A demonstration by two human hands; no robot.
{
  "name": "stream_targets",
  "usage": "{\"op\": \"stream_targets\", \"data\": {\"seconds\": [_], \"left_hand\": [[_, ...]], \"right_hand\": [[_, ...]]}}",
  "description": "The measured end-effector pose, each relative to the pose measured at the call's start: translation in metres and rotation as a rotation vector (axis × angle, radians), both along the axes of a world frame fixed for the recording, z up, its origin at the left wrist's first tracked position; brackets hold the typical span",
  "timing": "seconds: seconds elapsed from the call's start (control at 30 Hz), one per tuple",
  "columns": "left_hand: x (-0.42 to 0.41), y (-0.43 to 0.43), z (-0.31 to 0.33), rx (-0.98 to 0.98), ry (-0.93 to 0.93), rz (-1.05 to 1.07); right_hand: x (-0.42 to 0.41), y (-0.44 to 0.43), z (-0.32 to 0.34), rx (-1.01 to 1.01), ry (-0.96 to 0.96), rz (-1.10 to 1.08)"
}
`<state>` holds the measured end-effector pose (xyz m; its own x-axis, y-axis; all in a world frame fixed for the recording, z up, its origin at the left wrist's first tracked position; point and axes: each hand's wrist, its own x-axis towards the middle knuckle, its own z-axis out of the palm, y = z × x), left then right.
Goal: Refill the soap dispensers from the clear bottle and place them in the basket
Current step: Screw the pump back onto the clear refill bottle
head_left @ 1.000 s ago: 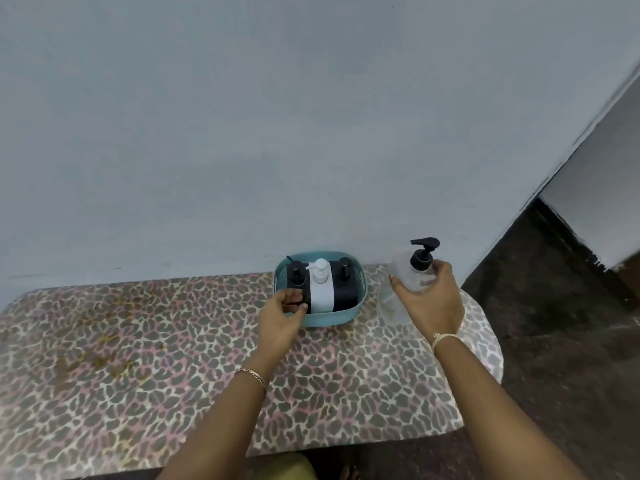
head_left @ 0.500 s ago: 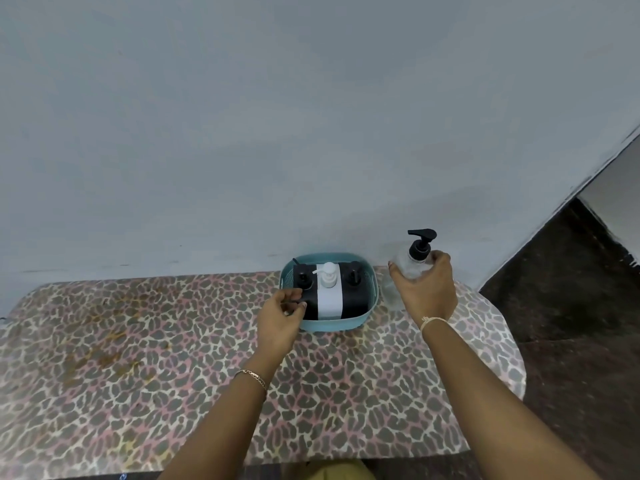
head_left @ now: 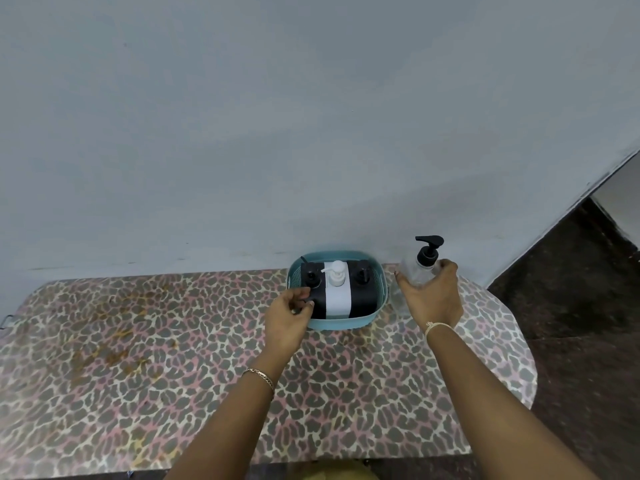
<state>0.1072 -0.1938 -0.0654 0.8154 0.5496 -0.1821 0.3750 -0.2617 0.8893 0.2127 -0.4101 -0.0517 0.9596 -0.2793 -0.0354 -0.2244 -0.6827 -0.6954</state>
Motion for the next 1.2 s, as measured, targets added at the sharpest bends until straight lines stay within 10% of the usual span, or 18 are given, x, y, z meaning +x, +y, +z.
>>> {"op": "stream_targets", "data": {"seconds": [1.2], "left_hand": [[0.006,0.012,0.005,0.022,0.024,-0.018]], "right_hand": [[-0.001,0.011,-0.003,0.029,-0.005,-0.045]]}}
